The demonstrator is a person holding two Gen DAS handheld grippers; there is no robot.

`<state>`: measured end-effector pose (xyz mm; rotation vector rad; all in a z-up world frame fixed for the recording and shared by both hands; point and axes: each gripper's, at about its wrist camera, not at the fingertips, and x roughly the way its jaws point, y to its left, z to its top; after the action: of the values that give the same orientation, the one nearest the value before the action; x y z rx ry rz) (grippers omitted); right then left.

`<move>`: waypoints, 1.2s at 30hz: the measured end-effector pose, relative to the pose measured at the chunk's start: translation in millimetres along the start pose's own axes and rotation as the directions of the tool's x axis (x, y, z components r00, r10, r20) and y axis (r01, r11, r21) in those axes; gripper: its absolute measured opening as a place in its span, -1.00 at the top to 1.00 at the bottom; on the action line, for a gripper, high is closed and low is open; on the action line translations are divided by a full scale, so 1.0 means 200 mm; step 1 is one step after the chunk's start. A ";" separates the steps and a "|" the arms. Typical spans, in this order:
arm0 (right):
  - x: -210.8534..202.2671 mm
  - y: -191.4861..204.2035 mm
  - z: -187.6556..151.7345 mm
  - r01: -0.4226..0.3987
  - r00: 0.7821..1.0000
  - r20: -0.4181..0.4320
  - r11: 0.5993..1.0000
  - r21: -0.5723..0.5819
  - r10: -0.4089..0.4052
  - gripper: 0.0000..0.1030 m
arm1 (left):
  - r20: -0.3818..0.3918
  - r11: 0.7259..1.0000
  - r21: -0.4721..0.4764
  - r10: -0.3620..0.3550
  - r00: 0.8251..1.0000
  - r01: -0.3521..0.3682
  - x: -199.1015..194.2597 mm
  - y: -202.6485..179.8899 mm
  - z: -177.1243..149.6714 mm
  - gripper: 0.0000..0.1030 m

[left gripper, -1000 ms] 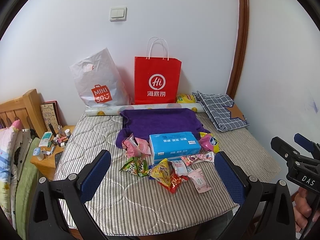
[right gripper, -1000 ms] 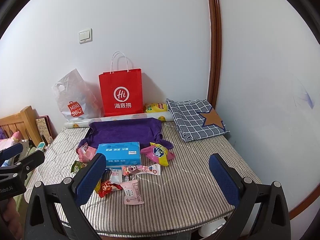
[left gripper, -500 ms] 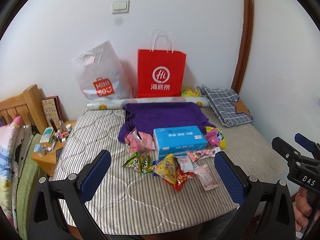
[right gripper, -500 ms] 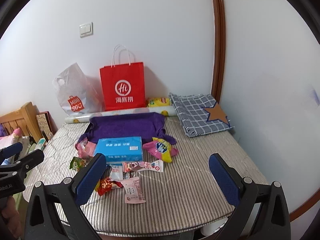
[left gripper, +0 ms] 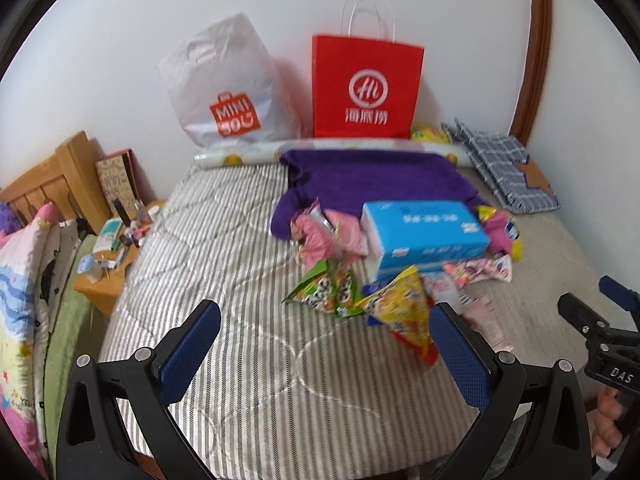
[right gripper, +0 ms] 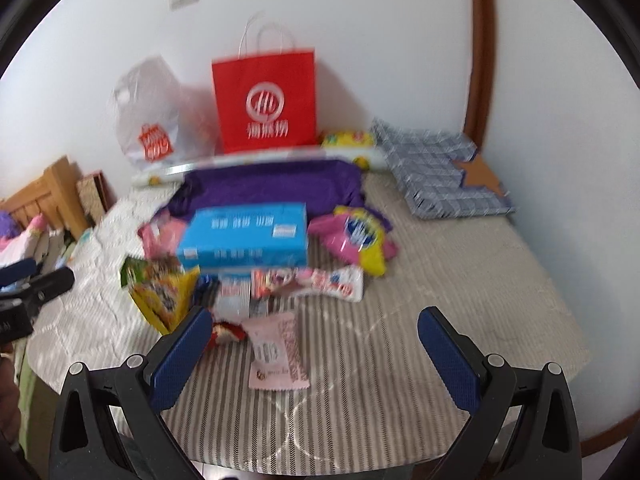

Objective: Organize snacks
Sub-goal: 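Grasp the pink wafer packet with the right gripper while the left grasps the green snack bag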

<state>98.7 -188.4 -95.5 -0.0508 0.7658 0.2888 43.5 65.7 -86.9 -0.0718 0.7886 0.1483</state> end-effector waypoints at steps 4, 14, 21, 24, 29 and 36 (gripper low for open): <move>0.17 0.00 -0.06 0.000 0.995 -0.098 1.000 0.015 0.001 -1.00 | -0.035 1.000 -0.028 -0.006 0.999 0.005 0.11 0.08 -0.03 -0.99; 0.37 0.04 -0.16 -0.075 0.985 -0.154 0.997 0.024 0.077 -0.74 | -0.111 0.993 -0.109 -0.064 0.992 0.052 0.33 0.25 -0.07 -0.90; 0.49 0.09 -0.20 -0.053 0.984 -0.173 0.998 -0.024 0.048 0.03 | -0.128 0.992 -0.099 -0.094 0.987 0.082 0.41 0.28 -0.05 -0.84; 0.49 0.07 -0.20 -0.035 0.986 -0.166 0.999 -0.035 0.028 0.21 | -0.124 0.994 -0.051 -0.101 0.987 0.096 0.45 0.25 -0.03 -0.84; 0.47 -0.04 -0.17 -0.049 0.984 -0.170 0.998 0.025 0.053 0.26 | -0.155 0.990 -0.004 -0.143 0.978 0.144 0.55 0.18 0.01 -0.71; 0.41 -0.12 -0.13 -0.023 0.990 -0.141 0.998 0.051 0.030 0.26 | -0.194 0.982 0.017 -0.181 0.964 0.187 0.66 0.12 0.04 -0.30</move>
<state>144.5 -194.9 -172.1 -0.0140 0.9146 0.2940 137.7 104.9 -174.8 -0.1266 0.9726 -0.0502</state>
